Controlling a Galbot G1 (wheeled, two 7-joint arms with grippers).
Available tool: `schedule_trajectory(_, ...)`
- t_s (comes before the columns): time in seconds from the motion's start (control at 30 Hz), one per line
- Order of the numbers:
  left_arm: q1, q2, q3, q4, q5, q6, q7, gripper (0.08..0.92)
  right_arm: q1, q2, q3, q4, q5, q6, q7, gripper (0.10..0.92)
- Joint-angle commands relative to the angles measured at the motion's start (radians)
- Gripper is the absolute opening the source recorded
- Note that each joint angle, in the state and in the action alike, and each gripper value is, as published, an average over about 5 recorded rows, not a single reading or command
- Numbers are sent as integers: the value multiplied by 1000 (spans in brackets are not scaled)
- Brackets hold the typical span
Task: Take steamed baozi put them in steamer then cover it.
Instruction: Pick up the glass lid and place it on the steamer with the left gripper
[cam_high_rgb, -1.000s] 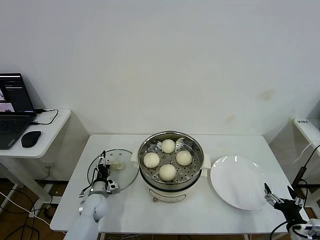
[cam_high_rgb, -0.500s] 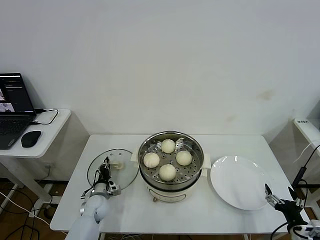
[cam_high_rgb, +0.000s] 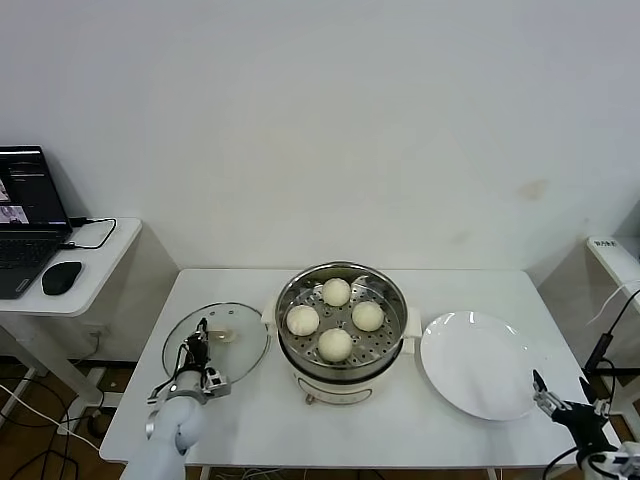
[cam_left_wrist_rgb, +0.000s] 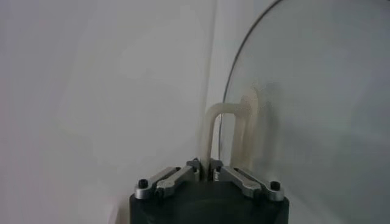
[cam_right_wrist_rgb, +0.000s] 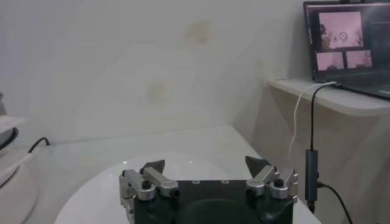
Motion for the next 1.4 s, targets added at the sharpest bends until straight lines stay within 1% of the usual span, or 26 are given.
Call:
schedule_trajectory(0.03, 158, 49, -113, -243, 6, 0, 38, 148, 8, 15, 1, 7, 15, 2, 3, 823)
schedule_trajectory(0.27, 209, 105, -191, -342, 7, 8, 67, 147, 27, 27, -4, 43, 43, -35, 14, 823)
schedule_trajectory(0.4, 227, 122, -227, -436, 13, 52, 105, 147, 24, 26, -6, 72, 37, -65, 17, 823)
schedule_trajectory(0.6, 260, 113, -248, -628, 23, 174, 231, 147, 15, 16, -12, 95, 19, -97, 25, 823)
schedule_trajectory(0.73, 271, 101, -206, -743, 42, 254, 273, 147, 19, 19, -15, 97, 15, -100, 27, 823)
schedule_trajectory(0.87, 242, 84, -89, -849, 123, 375, 313, 147, 27, 28, -20, 97, 5, -102, 26, 823)
schedule_trajectory(0.93, 228, 76, -27, -885, 145, 400, 337, 147, 29, 31, -22, 96, -5, -102, 25, 823)
schedule_trajectory(1.07, 200, 54, 77, -908, 174, 418, 375, 147, 33, 38, -26, 92, -37, -102, 22, 823)
schedule_trajectory(1.2, 165, 36, 168, -859, 204, 421, 374, 147, 41, 47, -40, 81, -72, -100, 19, 823)
schedule_trajectory(1.4, 109, -12, 253, -800, 232, 421, 389, 147, 58, 62, -51, 67, -99, -99, 17, 823)
